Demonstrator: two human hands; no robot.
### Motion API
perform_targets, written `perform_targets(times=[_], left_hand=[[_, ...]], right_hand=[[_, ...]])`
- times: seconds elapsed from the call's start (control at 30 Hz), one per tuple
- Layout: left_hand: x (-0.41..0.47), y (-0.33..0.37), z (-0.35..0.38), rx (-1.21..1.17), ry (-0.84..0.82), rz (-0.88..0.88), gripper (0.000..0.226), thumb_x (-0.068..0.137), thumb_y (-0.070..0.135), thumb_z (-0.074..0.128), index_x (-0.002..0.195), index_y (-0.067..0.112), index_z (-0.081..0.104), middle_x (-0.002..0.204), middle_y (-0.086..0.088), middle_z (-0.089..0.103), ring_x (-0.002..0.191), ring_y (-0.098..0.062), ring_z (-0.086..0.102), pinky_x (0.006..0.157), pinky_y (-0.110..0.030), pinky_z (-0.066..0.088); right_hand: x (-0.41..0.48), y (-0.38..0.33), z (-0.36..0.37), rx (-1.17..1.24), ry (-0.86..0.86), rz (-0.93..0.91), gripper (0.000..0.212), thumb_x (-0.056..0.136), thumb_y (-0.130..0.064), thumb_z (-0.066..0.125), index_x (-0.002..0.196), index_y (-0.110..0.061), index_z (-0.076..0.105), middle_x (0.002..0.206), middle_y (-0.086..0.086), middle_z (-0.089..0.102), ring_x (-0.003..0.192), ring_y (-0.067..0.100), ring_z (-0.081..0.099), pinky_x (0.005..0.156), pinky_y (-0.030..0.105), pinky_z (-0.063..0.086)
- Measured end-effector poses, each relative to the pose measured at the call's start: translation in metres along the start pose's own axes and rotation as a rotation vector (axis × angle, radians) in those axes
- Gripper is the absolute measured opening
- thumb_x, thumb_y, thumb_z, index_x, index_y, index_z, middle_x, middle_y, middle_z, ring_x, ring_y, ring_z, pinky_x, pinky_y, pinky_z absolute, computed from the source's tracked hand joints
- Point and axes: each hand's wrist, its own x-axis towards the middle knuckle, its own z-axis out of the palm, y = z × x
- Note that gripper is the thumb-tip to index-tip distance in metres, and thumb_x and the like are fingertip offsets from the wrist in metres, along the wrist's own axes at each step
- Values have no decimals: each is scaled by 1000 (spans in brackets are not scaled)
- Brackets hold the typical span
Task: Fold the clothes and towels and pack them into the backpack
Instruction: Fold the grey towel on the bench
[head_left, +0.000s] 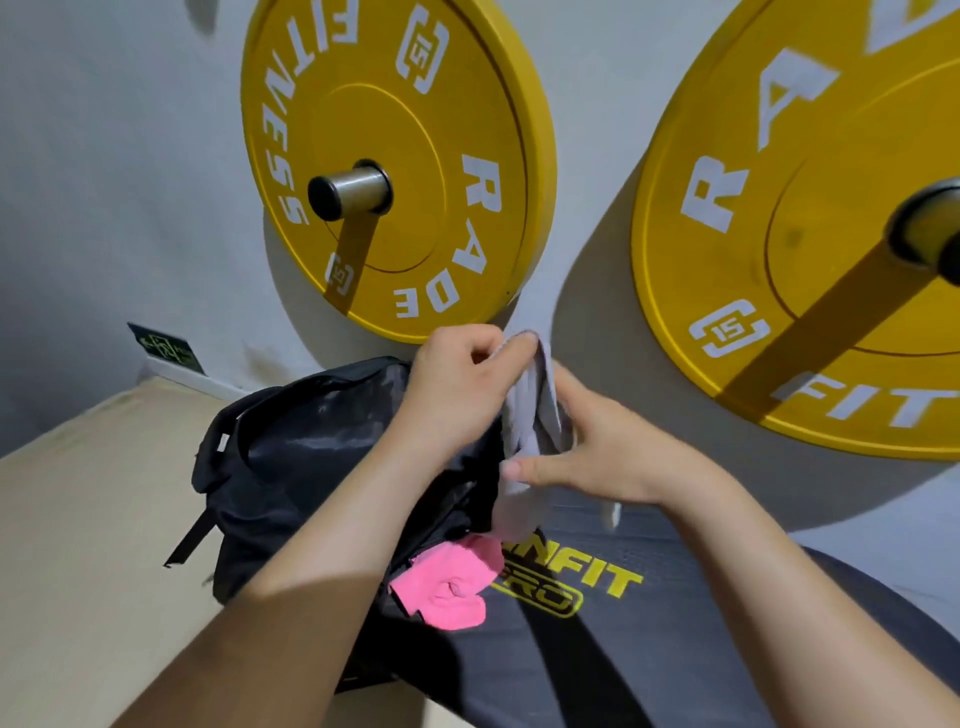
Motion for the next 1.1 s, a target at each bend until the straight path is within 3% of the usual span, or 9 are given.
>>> perform_targets(times=[0.13,0.17,0.23,0.33,0.47,0.67,0.8,0.93,1.1], left_hand=[[-10,0,-1,-367,-130,-98,6,86,10,67,85,9,61,78,-6,61,62,-15,51,48,-18,41],[-13,-6,-1,-397,-167,-127,23,82,6,71,101,15,62,94,-2,64,66,-12,52,52,-16,43],[-19,-27,3,-266,-310,-174,55,77,4,74,122,28,54,110,8,61,62,-8,50,60,-15,44],[-32,-50,22,133,-474,-150,48,75,18,74,114,36,54,95,15,66,78,-4,62,70,-21,49],[-30,-70,31,273,-299,-253,13,69,36,63,79,36,54,83,10,68,94,-19,65,72,-29,47],[-20,-64,28,598,-44,-197,16,84,17,48,84,26,35,81,-3,58,74,-32,52,59,-40,44],[-21,-54,31,695,-10,-190,15,87,19,52,98,25,43,100,-6,56,88,-36,56,64,-38,42],[-12,-25,20,451,210,-240,25,88,7,46,106,20,57,114,-11,48,89,-33,52,69,-35,36],[-3,22,-11,178,256,-109,10,88,13,50,87,15,60,97,-10,60,82,-24,51,62,-30,34]], right_hand=[[4,7,2,-56,241,105,12,89,-26,61,96,-16,65,88,7,69,85,24,63,73,40,49],[1,9,-4,66,254,95,11,90,-21,60,89,-12,67,83,12,68,79,24,62,72,45,49],[-6,3,-16,284,239,51,11,90,-13,60,86,-11,70,85,17,69,78,26,63,76,48,51],[-17,-12,-35,480,288,-13,10,91,-8,60,88,-8,70,94,24,69,89,35,66,87,51,51],[-32,-34,-69,701,413,-126,11,92,-6,58,99,-6,67,94,11,70,93,22,66,86,34,52],[-69,-42,-102,1024,659,-103,10,92,-9,56,96,-8,66,88,8,72,84,18,69,76,30,56],[-93,-47,-115,1071,781,-112,12,94,-13,55,95,-12,67,84,4,73,81,16,70,71,29,57],[-118,-37,-123,1089,829,-59,15,93,-20,56,99,-14,68,92,4,74,89,17,70,78,32,57],[-149,11,-108,744,832,351,25,91,-30,63,104,-9,68,100,13,72,99,28,68,89,45,53]])
